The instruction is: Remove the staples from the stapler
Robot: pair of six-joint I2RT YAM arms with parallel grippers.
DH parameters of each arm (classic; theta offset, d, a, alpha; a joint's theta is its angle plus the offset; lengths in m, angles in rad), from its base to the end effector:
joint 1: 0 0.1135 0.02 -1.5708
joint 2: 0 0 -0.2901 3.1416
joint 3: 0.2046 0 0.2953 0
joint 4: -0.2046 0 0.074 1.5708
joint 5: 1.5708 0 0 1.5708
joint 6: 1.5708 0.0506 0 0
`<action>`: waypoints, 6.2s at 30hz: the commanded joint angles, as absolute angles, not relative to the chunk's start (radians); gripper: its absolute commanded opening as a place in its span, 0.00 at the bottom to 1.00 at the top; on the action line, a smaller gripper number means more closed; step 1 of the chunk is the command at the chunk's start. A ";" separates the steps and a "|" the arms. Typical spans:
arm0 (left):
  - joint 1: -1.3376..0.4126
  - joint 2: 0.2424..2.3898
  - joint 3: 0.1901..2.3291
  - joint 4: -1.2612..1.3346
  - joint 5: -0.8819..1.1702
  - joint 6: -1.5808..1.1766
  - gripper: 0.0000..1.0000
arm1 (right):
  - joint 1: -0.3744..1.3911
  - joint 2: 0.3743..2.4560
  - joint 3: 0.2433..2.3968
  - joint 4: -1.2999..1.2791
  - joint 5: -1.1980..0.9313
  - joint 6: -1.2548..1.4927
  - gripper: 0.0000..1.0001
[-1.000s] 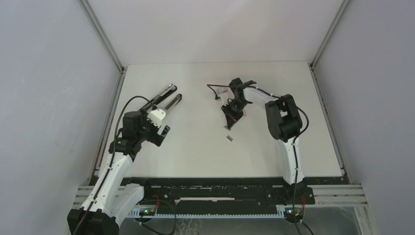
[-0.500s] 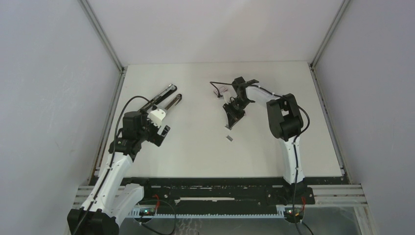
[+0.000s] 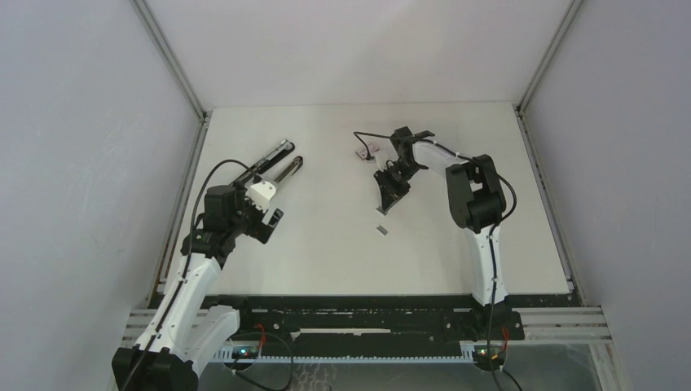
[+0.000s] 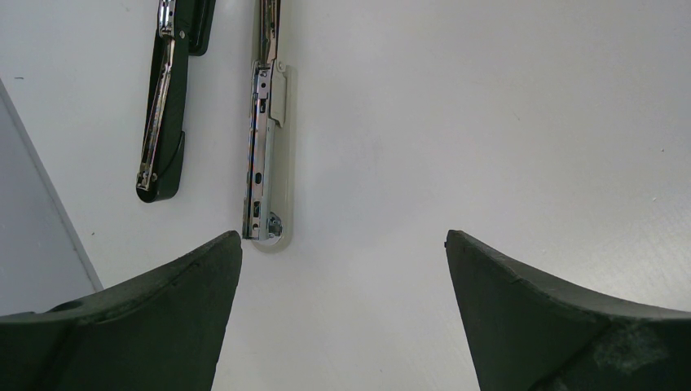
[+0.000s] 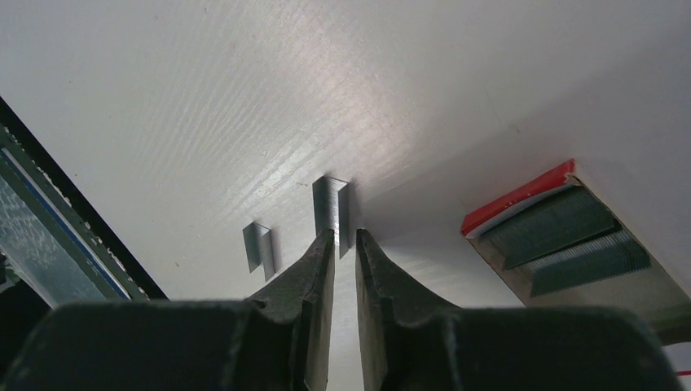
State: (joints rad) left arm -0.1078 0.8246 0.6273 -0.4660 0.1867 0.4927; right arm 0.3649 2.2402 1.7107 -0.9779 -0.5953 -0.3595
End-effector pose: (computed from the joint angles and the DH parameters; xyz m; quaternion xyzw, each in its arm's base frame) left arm 0.2136 -0.0326 0.2525 0.3037 0.8428 0.0012 0.4444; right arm 0.4450 0.2004 0.1311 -0.3473 0.8903 0.2932 0.0295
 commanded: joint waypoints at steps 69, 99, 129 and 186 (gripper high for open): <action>-0.102 0.807 0.618 -0.441 0.191 0.513 1.00 | 0.422 2.272 1.727 -0.896 -0.325 -0.273 0.15; -0.102 0.801 0.618 -0.442 0.189 0.508 1.00 | 0.345 2.319 1.764 -0.963 -0.506 -0.270 0.03; -0.102 0.806 0.620 -0.441 0.190 0.509 1.00 | 0.278 2.333 1.779 -0.979 -0.599 -0.246 0.18; -0.102 0.799 0.618 -0.441 0.188 0.509 1.00 | 0.414 2.320 1.756 -0.904 -0.113 -0.199 0.18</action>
State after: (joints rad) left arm -0.1078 0.8169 0.6273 -0.4660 0.1867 0.4999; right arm 0.4053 2.2601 1.7832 -1.0065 -0.3294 -0.1738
